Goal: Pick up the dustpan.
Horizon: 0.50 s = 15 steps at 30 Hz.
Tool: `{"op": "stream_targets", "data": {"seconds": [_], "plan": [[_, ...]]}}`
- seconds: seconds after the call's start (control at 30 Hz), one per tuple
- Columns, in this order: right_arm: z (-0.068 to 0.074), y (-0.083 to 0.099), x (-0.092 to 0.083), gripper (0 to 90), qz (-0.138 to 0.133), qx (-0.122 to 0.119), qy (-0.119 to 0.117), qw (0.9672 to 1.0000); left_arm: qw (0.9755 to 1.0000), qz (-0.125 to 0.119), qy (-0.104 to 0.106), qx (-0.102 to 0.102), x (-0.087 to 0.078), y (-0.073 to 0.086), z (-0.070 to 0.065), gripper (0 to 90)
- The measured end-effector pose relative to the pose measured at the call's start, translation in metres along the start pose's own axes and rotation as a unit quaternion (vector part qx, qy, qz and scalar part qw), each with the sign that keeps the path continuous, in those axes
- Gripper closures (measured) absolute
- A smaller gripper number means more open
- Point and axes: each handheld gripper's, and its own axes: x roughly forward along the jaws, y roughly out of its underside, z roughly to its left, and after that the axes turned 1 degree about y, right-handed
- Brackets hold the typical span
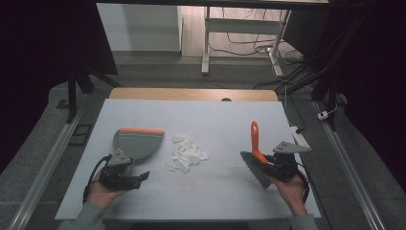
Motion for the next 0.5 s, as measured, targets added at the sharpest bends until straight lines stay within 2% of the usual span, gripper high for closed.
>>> {"op": "stream_targets", "data": {"seconds": [0.5], "plan": [[0.0015, -0.0008, -0.0002, 70.2, 0.002, -0.002, 0.002, 1.0, 1.0, 0.003, -0.001, 0.002, -0.0024, -0.0017, -0.0006, 18.9]]}}
